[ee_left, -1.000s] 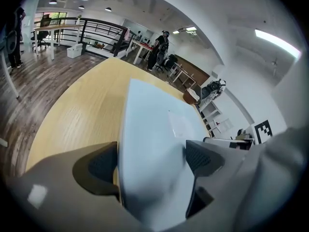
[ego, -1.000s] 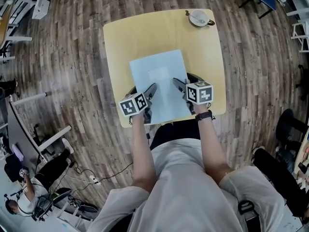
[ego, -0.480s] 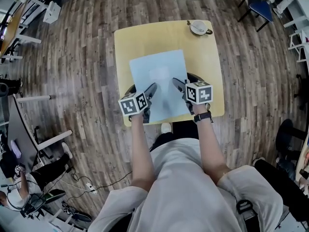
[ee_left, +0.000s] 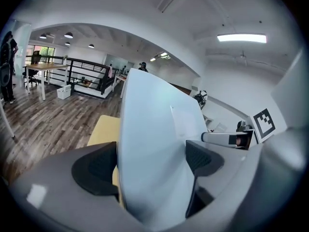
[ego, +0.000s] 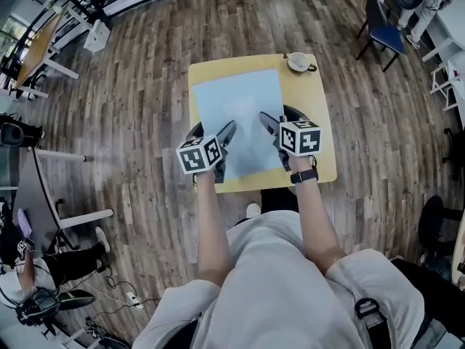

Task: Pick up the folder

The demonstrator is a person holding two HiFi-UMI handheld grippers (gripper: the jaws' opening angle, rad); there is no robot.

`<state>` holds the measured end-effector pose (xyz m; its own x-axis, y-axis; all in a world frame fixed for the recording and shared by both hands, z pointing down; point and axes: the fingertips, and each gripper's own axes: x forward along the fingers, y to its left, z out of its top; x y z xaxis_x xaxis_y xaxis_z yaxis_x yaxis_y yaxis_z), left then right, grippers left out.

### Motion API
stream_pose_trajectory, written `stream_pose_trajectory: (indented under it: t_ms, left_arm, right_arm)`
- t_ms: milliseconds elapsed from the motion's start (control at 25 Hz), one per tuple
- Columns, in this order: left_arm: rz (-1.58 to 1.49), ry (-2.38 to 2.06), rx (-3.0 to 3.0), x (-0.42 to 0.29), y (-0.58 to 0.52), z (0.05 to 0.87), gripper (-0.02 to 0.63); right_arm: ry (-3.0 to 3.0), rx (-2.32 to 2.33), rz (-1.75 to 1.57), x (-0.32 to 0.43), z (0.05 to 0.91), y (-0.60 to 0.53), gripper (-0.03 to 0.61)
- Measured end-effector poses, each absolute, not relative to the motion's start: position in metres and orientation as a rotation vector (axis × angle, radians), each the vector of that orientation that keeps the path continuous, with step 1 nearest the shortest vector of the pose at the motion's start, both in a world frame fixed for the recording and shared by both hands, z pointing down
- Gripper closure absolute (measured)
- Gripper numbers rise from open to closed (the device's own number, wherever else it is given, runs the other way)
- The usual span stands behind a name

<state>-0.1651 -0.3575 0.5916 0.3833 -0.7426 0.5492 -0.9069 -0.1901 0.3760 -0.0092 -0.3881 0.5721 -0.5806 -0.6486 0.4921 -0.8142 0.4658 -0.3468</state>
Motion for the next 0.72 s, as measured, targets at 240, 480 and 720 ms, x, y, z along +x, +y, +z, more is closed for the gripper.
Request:
stream_pose_trajectory:
  t_ms: [240,480,720]
  left_arm:
    - [0.263,-1.479,2.113,-0.167,-0.369,0.536,0.163]
    - [0.181,-1.526,2.175,-0.169,-0.36,0.489,0.163]
    - [0.047,-1.578,2.258,-0.167,-0.36,0.434,0.163]
  right_arm:
    - [-2.496,1.349,0.751,-0.009,0.521,-0.393,0.258]
    - [-2.541,1.422,0.614,-0.012,0.47,-0.382,0.258]
    - [-2.612,1.503,0.397,-0.01,0.408,-0.377,0.258]
